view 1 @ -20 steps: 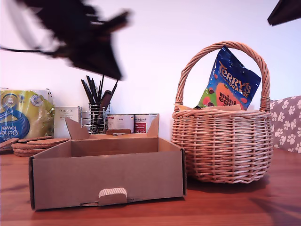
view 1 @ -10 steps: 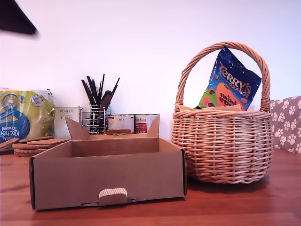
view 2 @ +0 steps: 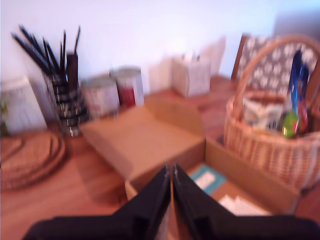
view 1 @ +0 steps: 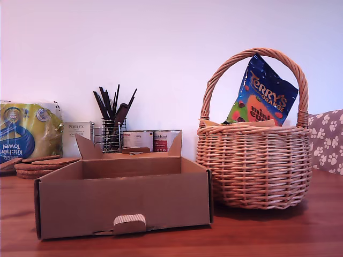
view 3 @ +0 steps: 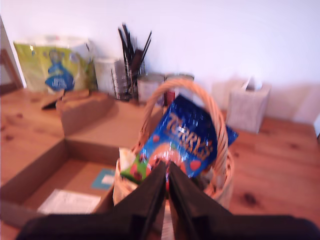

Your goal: Move the bags of Easter eggs from the cardboard box on the left into the woven basket on the right side.

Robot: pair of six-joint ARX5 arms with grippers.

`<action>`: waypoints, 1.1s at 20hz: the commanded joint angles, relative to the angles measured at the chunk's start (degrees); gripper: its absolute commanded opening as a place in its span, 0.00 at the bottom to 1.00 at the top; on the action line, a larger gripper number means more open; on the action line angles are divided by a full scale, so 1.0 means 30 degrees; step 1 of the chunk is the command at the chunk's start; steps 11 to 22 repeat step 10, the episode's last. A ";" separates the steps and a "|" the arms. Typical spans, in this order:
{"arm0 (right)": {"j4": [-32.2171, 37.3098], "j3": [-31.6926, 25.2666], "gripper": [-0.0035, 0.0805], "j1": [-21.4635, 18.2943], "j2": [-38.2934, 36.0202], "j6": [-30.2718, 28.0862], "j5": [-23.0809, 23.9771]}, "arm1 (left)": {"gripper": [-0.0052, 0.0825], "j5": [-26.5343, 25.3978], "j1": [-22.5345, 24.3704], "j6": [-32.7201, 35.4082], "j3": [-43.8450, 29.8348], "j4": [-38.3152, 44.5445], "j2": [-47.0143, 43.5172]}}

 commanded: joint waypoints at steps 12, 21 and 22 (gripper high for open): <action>-0.2812 -0.0051 0.03 -0.0066 0.0000 0.0146 0.0029 | 0.04 -0.0036 -0.0015 0.0153 -0.0255 -0.2404 -0.0146; -0.2812 -0.0051 0.03 -0.0066 0.0000 0.0146 0.0029 | 0.04 -0.0036 -0.0015 0.0153 -0.0255 -0.2404 -0.0146; -0.2812 -0.0051 0.03 -0.0066 0.0000 0.0146 0.0029 | 0.04 -0.0036 -0.0015 0.0153 -0.0255 -0.2404 -0.0146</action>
